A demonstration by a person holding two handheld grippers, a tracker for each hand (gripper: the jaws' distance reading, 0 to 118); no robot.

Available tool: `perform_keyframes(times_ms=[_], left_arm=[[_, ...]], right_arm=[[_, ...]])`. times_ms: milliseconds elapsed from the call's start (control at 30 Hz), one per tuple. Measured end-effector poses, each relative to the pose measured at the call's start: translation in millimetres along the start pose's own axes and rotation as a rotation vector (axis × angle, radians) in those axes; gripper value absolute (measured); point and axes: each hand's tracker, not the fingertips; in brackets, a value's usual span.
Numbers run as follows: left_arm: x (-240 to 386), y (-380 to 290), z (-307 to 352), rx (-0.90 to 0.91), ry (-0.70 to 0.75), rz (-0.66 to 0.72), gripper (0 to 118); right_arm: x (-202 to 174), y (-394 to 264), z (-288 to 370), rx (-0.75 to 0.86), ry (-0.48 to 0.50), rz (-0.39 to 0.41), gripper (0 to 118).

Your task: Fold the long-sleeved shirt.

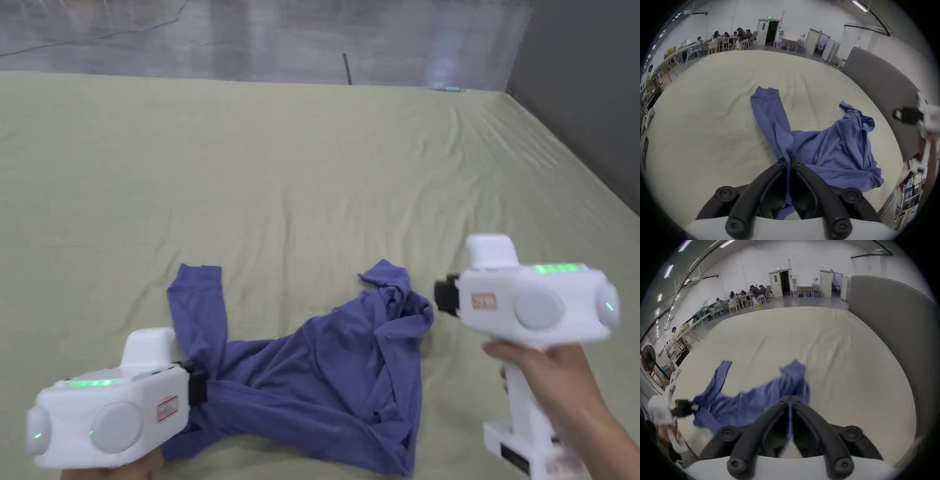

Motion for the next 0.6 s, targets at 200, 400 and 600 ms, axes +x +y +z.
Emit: perform_keyframes(times_ms=[200,400,600], left_arm=[[-2,-2,-2,-0.019,-0.009,0.036,2],[-1,-2,-7,-0.033,-0.004,0.058,2],[-4,4,-4,-0.024,0.005,0.056,2]], right_arm=[[5,69,-142,-0.240,-0.012,0.046,109],[-9,64,-231,-0.441,-0.033,0.147,97],[-25,63,-216,-0.423,0.005,0.120,8]])
